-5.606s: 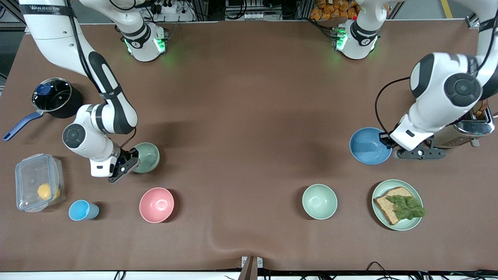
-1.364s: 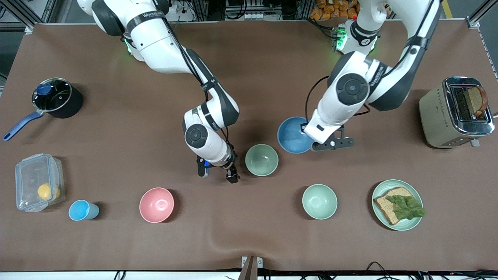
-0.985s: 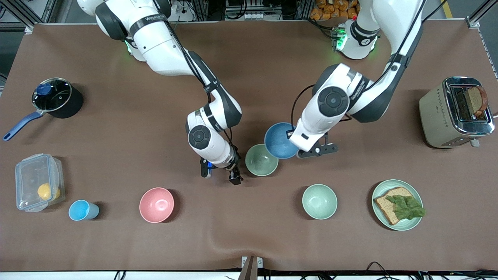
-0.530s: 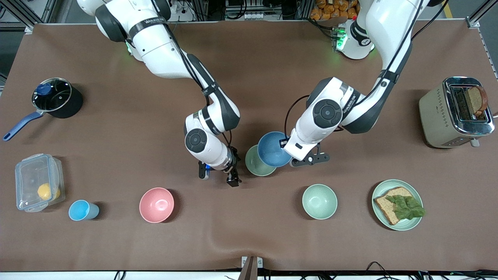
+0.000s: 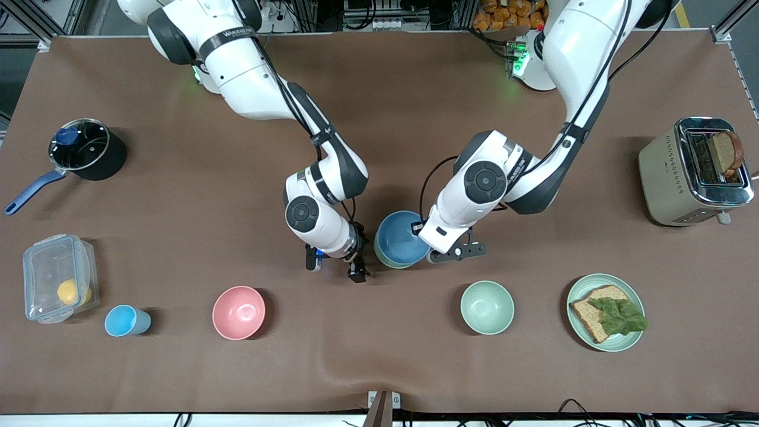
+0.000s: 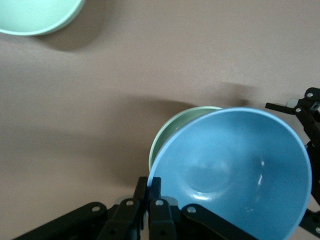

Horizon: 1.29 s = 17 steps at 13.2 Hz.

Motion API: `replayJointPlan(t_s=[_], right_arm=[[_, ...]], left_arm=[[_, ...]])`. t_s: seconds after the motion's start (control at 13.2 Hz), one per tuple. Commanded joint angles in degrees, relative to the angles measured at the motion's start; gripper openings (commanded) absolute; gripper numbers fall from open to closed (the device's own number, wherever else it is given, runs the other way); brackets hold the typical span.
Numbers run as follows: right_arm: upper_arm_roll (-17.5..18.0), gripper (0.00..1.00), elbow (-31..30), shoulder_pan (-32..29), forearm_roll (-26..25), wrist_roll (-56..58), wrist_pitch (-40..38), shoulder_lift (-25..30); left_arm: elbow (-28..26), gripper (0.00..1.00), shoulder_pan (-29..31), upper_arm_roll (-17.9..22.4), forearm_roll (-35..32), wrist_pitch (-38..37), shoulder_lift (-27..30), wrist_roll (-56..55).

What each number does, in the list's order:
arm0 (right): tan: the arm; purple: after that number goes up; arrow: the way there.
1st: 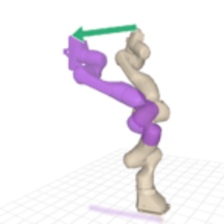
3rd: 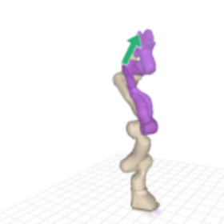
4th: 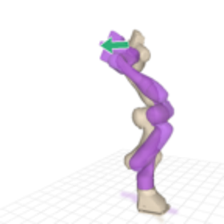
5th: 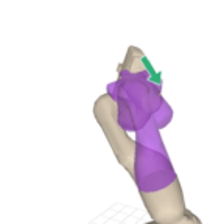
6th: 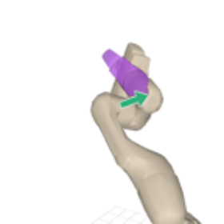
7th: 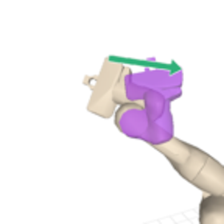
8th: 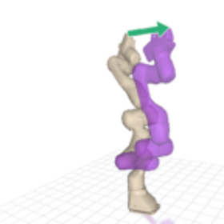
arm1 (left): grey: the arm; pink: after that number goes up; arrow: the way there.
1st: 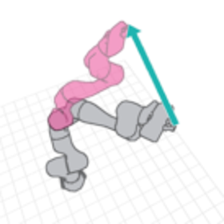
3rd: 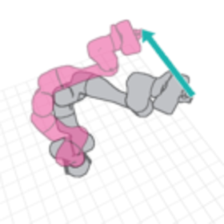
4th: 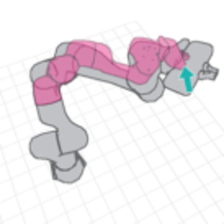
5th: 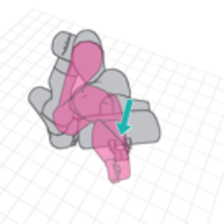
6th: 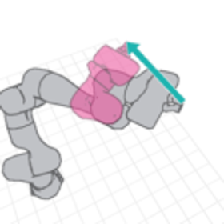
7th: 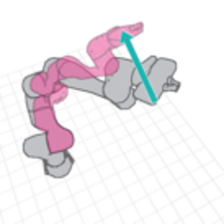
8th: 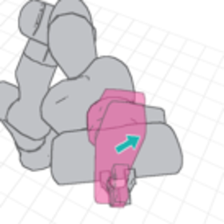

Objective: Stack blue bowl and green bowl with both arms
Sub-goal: 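Lower the blue bowl into the green bowl with the left gripper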

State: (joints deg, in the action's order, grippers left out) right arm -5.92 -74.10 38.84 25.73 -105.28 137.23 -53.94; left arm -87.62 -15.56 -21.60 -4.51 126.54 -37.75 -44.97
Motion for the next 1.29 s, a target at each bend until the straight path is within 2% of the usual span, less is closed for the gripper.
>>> replayJointPlan(t_s=[0.0, 0.68, 1.21], right_arm=[[0.12, 1.0, 1.85, -0.08, 0.9, -0.98, -0.56, -1.17], [0.12, 1.0, 1.85, 0.01, 0.81, -1.07, -0.47, -1.17], [0.12, 1.0, 1.85, 0.36, 0.81, -1.07, -0.56, -1.08]], left_arm=[[1.92, 0.0, -1.31, 0.59, -1.55, 0.64, -2.06, -1.52], [1.49, 0.0, -2.01, 0.68, -2.7, 4.42, -4.17, -1.61], [1.04, 0.0, -2.01, 0.68, -5.06, 4.51, -4.87, -3.28]])
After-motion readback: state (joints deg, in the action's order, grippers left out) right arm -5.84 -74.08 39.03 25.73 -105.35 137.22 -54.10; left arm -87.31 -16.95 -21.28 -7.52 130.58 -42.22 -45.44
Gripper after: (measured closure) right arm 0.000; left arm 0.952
